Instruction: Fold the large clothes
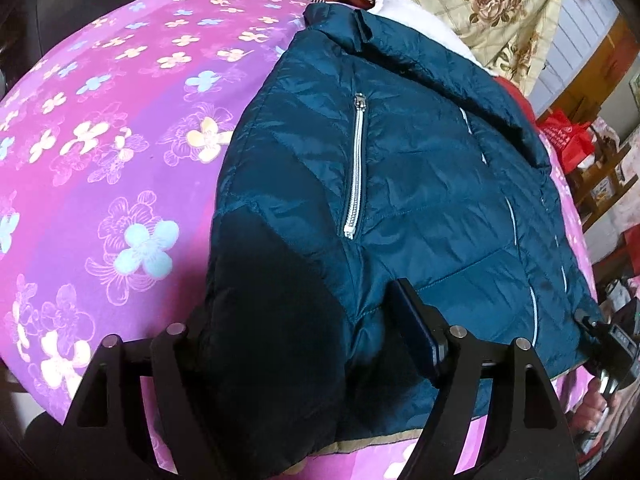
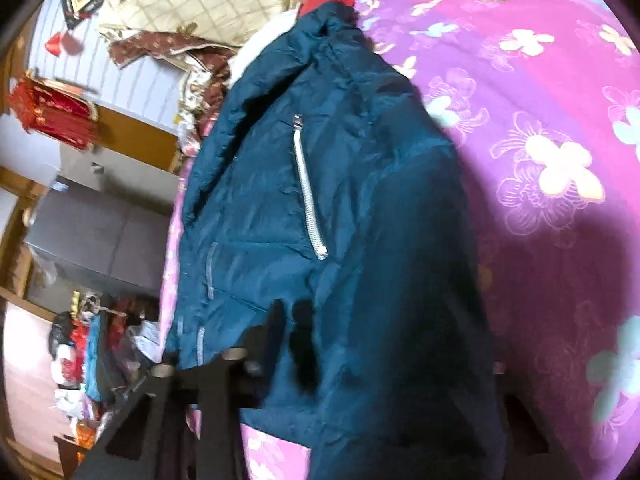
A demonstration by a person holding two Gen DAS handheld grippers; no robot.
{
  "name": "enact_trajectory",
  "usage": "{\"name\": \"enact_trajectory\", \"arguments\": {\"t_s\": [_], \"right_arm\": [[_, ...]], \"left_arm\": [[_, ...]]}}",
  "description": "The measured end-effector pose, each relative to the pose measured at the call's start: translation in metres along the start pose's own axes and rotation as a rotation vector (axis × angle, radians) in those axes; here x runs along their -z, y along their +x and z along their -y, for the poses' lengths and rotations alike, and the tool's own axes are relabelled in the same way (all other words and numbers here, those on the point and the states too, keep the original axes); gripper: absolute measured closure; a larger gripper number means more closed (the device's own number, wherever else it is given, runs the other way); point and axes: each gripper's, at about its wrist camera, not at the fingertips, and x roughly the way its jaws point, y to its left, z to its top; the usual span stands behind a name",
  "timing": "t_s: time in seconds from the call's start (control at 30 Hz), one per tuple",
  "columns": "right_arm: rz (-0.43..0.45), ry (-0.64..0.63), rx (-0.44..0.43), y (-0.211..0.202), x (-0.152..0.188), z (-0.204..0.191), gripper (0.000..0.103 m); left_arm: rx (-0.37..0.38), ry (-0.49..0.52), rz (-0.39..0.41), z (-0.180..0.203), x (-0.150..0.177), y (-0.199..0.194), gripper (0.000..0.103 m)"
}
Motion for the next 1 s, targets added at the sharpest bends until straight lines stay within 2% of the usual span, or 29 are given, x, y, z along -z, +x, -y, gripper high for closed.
{"name": "enact_trajectory", "arguments": {"t_s": [0.07,0.1,0.2,0.47,0.7,1.0], "right_arm": [[-0.008,-0.019,0.028,0.000,0.003,-0.002,0.083],[-0.010,-0.027,0.034,-0.001,0.005,-0.003,0.086],[-0.002,-0.039,0.036,-0.009,0.007,-0.008,0.091],[0.034,-0.135,0.096,-0.034,0.014,-0.033,0.093],[0.050,-0.191,0.114,-0.055,0.024,-0.044,0.095],[0.039,-0.252,0.130,-0.061,0.035,-0.051,0.096]], "left_arm": [[-0.019,-0.017,-0.008,-0.003,0.001,-0.002,0.067],[0.007,-0.039,-0.014,-0.007,0.001,-0.004,0.077],[0.018,-0.064,-0.007,-0.010,0.001,-0.013,0.086],[-0.052,-0.011,0.042,0.009,0.005,-0.037,0.091],[-0.070,0.023,0.100,0.011,0.010,-0.065,0.093],[-0.088,0.033,0.122,0.005,0.022,-0.080,0.094]]}}
